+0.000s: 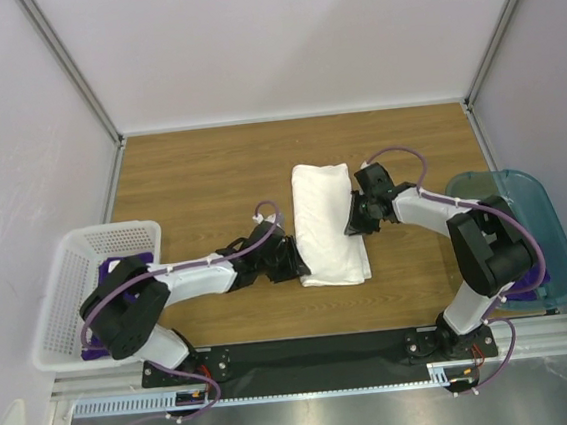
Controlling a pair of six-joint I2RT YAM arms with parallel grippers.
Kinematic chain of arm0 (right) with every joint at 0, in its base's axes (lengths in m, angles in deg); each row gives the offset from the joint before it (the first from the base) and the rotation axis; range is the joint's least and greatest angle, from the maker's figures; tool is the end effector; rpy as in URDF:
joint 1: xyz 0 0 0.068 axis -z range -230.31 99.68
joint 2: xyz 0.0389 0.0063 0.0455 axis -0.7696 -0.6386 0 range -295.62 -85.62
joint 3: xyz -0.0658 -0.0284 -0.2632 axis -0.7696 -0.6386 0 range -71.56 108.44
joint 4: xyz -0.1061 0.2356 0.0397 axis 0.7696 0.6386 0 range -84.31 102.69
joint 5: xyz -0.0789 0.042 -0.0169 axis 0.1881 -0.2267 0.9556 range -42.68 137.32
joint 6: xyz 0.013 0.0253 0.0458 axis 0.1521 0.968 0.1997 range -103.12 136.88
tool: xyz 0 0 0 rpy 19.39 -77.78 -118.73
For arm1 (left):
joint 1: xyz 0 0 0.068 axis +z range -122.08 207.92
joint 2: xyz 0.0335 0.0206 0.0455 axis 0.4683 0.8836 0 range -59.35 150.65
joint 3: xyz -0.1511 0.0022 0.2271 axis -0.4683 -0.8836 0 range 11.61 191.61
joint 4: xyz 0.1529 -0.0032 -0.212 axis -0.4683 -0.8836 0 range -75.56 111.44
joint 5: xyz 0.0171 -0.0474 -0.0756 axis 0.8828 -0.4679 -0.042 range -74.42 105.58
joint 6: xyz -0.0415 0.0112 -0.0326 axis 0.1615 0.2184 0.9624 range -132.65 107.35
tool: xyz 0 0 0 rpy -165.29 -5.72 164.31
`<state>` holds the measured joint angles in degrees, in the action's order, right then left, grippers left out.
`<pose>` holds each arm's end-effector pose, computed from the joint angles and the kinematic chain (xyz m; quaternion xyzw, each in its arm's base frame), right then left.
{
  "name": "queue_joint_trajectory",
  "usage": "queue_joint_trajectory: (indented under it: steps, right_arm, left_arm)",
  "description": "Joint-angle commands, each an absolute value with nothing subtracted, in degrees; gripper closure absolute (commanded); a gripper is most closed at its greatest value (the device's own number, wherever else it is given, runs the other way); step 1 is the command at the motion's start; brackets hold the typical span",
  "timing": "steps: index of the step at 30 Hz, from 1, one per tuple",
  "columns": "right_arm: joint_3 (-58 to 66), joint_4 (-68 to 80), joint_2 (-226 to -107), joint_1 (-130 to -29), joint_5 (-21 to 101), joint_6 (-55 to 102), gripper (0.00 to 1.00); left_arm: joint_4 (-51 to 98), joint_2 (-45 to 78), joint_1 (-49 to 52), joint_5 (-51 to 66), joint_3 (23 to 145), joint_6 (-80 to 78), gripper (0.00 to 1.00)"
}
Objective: Fold and stack the towels
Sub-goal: Fold the towel
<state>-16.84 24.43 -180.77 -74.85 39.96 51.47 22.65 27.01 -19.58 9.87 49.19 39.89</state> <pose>0.2939 0.1392 0.1693 0.0673 0.9598 0.1847 0.2002 0.1889 -0.2114 0.1514 -0.0228 0.9310 -0.3067 0.1966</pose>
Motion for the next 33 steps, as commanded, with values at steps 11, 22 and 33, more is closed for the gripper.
queue_joint_trajectory:
  steps: [11, 22, 33]
  right_arm:
    - [-16.5, 27.5, -178.7, -74.6, 43.3, 54.4, 0.82]
    - [-12.4, 34.0, -169.9, -71.3, 44.3, 53.5, 0.76]
    - [18.6, 33.6, -193.4, -66.8, 43.9, 34.1, 0.69]
  left_arm:
    - [2.6, 32.3, -16.3, 20.6, 64.0, 25.8, 1.0]
    - [-11.0, 40.4, -7.8, 23.8, 80.9, -12.4, 1.0]
    - [-20.9, 52.4, -0.1, 20.3, 102.7, -28.4, 0.53]
